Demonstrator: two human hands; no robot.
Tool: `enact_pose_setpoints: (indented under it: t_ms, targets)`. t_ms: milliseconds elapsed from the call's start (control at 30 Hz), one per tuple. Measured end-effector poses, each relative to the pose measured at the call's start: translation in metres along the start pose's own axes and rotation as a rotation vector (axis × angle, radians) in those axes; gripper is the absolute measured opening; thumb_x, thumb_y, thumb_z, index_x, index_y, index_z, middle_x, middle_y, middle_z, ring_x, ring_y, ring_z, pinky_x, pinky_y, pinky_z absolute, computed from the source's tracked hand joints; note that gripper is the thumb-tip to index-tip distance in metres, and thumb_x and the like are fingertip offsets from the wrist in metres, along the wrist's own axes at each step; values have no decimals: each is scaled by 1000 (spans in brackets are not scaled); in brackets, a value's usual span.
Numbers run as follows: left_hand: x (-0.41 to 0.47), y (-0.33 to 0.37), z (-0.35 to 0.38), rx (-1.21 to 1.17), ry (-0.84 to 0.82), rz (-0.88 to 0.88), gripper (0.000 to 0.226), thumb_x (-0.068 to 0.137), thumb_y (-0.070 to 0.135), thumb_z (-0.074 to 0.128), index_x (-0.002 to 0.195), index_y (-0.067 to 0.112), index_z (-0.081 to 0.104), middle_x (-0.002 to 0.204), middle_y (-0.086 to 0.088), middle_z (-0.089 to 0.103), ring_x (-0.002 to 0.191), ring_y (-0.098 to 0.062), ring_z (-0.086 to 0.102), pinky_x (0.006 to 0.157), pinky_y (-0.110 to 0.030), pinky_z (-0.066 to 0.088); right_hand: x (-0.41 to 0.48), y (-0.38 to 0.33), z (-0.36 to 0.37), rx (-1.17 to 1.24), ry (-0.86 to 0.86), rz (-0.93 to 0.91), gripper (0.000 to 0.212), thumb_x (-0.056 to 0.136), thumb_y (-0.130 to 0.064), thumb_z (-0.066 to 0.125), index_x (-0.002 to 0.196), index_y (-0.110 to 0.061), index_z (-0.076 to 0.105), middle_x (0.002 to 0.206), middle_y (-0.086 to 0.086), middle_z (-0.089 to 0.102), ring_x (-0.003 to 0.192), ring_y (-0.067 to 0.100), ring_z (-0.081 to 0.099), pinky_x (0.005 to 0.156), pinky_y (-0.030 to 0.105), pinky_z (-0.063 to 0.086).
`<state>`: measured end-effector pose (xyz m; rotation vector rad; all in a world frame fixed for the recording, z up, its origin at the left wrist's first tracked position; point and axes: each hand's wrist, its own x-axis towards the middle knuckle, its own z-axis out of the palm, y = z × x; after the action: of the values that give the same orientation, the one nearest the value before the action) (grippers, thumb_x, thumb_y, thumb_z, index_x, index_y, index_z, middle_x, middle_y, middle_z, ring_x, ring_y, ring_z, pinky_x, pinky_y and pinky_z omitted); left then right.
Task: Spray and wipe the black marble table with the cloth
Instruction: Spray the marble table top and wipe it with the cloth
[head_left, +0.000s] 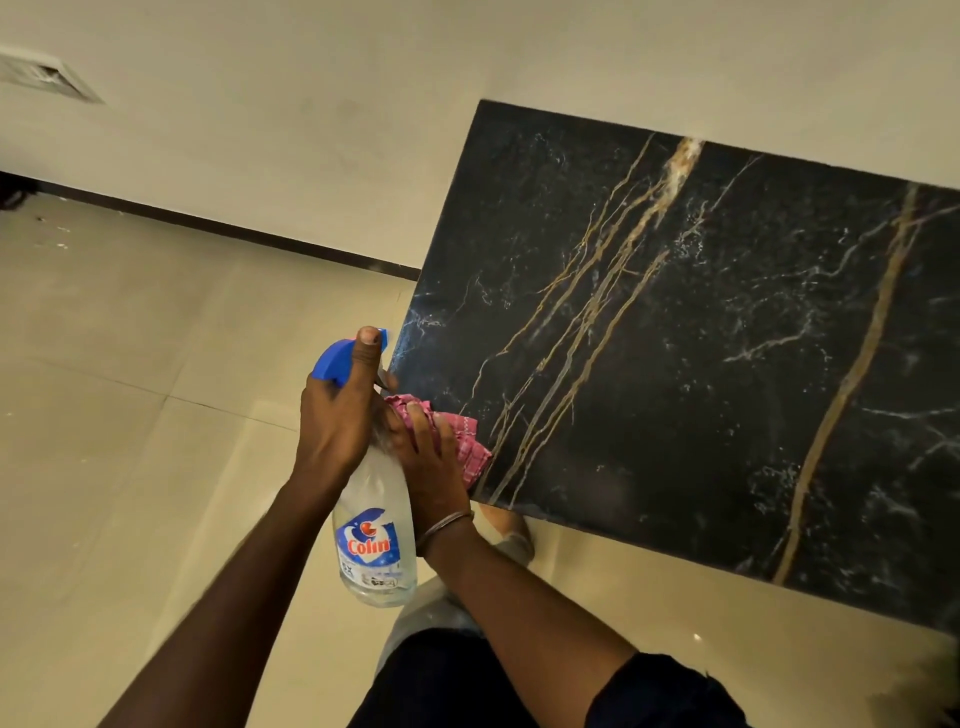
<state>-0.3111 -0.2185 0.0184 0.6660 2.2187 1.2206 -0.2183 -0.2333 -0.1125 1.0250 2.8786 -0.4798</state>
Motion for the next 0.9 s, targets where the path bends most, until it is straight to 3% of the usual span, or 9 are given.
enact_pose_setpoints:
  t_ms: [67, 200, 300, 433, 500, 633, 767, 900]
  targets:
    - [-2, -4, -1, 12, -9, 15, 49, 93, 66, 37, 87, 22, 60, 77, -18, 63, 68, -33, 59, 73, -44, 53, -3, -3, 3, 29, 20, 17, 66, 90, -60, 36, 148, -29, 33, 154, 4, 35, 143, 30, 29, 115, 53, 23]
    - [-2, -8, -3, 2, -42, 35, 68, 89, 68, 36, 96, 4, 61, 81, -25, 62, 66, -25, 55, 68, -36, 49, -4, -4, 1, 32, 46, 15, 70, 90, -59, 45, 150, -28, 28, 154, 4, 33, 144, 31, 27, 115, 54, 24]
    - [1, -1, -1, 0, -74, 47, 74, 83, 64, 35, 95, -5, 61, 70, -15, 54, 61, -18, 51, 62, -24, 44, 11, 1, -5, 16, 59, 105, 73, 89, -58, 50, 151, -28, 26, 154, 7, 33, 143, 33, 27, 114, 55, 23]
    - [13, 12, 5, -6, -91, 45, 58, 88, 60, 38, 86, 6, 58, 62, -2, 49, 54, -9, 50, 55, -14, 44, 48, 21, -29, 91, 42, 218, 71, 91, -58, 10, 150, -27, 31, 157, 8, 30, 146, 35, 21, 116, 57, 17]
    - [21, 19, 11, -6, -103, 46, 42, 92, 54, 41, 78, 17, 54, 60, 2, 48, 48, -4, 50, 50, -6, 41, 67, 33, -37, 95, 80, 250, 71, 90, -58, 10, 150, -26, 33, 157, 7, 32, 146, 35, 22, 116, 57, 18]
    - [44, 35, 24, -30, -125, 41, 37, 84, 60, 40, 75, 25, 51, 60, 4, 49, 48, -2, 52, 52, -7, 41, 114, 64, -47, 10, 72, 299, 69, 93, -56, 40, 152, -26, 23, 159, 7, 26, 147, 35, 17, 117, 57, 16]
    - [73, 53, 37, -42, -164, 69, 38, 86, 60, 39, 77, 25, 52, 59, 2, 50, 54, -8, 51, 58, -16, 46, 165, 100, -73, 9, 44, 326, 74, 93, -51, 45, 155, -25, 13, 163, 6, 9, 150, 34, 1, 119, 56, 7]
    - [110, 70, 50, -59, -193, 78, 49, 76, 68, 36, 79, 22, 53, 58, -2, 52, 56, -17, 57, 63, -27, 52, 215, 135, -93, -20, 83, 386, 72, 93, -46, 45, 155, -29, 13, 164, 4, 9, 150, 33, 1, 119, 55, 8]
